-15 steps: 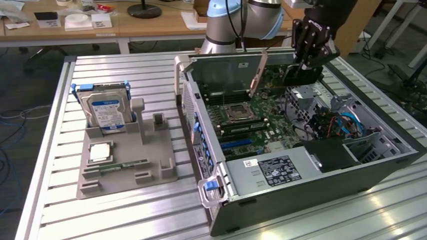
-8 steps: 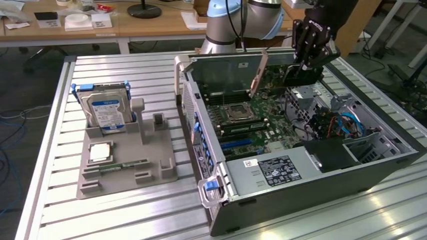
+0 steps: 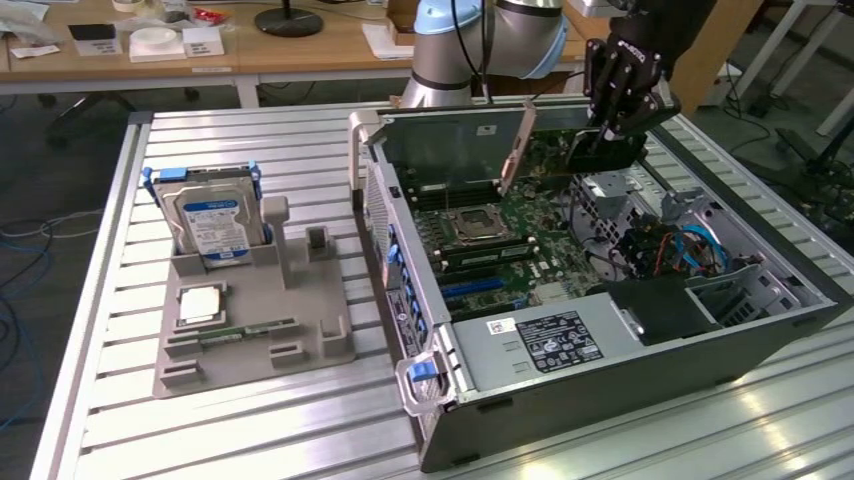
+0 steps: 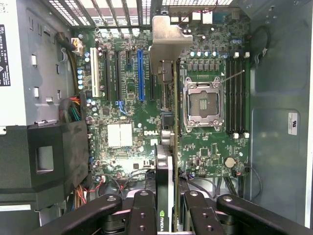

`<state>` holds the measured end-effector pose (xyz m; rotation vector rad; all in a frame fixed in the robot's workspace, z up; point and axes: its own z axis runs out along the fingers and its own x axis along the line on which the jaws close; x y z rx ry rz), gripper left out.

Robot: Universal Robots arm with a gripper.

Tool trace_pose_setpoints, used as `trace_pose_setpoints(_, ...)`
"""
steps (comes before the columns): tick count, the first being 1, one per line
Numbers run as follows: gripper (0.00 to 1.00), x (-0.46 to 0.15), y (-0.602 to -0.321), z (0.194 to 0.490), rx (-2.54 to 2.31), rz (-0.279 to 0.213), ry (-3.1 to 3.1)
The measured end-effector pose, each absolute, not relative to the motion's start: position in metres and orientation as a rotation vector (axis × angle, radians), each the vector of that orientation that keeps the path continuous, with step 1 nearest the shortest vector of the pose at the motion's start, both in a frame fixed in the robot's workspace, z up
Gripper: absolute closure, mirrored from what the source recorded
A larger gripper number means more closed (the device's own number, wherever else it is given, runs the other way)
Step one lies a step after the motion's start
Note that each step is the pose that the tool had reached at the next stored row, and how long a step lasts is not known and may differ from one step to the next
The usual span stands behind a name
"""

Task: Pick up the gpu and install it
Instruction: 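Insert the gpu into the slot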

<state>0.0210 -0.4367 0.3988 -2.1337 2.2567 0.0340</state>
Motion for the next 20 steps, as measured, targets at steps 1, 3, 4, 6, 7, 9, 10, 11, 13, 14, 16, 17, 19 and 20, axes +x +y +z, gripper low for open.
trace_pose_setpoints(1, 0.73, 0.021, -0.437, 0.399, -2.134, 0.034, 2.257)
trace_pose_setpoints(3, 0.73, 0.021, -0.439, 0.399, -2.134, 0.034, 2.256)
trace_pose_setpoints(4, 0.73, 0.021, -0.44, 0.399, -2.134, 0.034, 2.257)
trace_pose_setpoints(6, 0.73, 0.021, -0.443, 0.399, -2.134, 0.034, 2.257)
trace_pose_setpoints(7, 0.73, 0.021, -0.444, 0.399, -2.134, 0.034, 2.257)
trace_pose_setpoints(9, 0.73, 0.021, -0.449, 0.399, -2.134, 0.034, 2.257)
trace_pose_setpoints(10, 0.73, 0.021, -0.45, 0.399, -2.134, 0.034, 2.257)
trace_pose_setpoints(11, 0.73, 0.021, -0.45, 0.399, -2.134, 0.034, 2.257)
trace_pose_setpoints(13, 0.73, 0.021, -0.451, 0.399, -2.134, 0.034, 2.257)
trace_pose_setpoints(14, 0.73, 0.021, -0.452, 0.399, -2.134, 0.034, 2.257)
trace_pose_setpoints(16, 0.73, 0.02, -0.455, 0.399, -2.134, 0.034, 2.256)
trace_pose_setpoints(17, 0.73, 0.02, -0.456, 0.399, -2.134, 0.034, 2.256)
trace_pose_setpoints(19, 0.73, 0.018, -0.456, 0.398, -2.134, 0.034, 2.255)
trace_pose_setpoints(20, 0.73, 0.016, -0.456, 0.398, -2.134, 0.033, 2.255)
